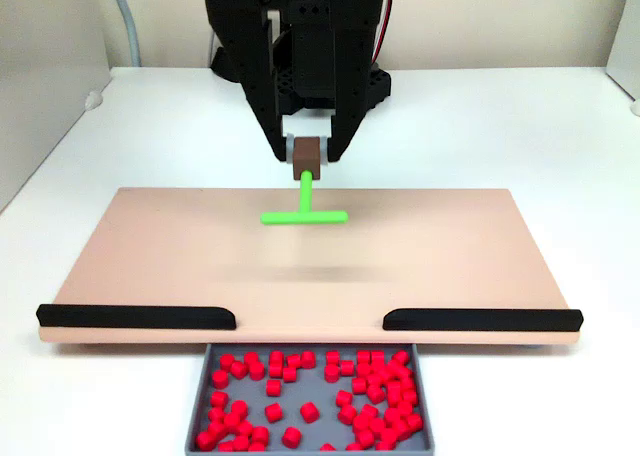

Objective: Push granules from bottom to the grey container

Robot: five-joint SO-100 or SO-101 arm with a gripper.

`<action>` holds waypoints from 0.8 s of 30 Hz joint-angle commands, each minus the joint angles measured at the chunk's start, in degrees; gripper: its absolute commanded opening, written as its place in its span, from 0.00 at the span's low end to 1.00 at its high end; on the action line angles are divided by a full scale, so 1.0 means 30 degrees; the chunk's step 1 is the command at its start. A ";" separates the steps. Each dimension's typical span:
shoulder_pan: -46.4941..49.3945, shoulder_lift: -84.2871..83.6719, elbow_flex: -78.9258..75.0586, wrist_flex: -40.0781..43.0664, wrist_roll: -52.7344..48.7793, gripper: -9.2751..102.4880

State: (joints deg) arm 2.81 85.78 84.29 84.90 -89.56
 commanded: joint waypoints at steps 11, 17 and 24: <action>-0.0352 0.7852 0.6006 0.0205 -0.0820 0.08; -0.0322 0.8730 0.7002 0.0205 -0.0498 0.08; -0.0469 0.8672 0.7002 0.0205 -0.0498 0.08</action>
State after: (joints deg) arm 2.11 109.95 105.64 85.52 -91.67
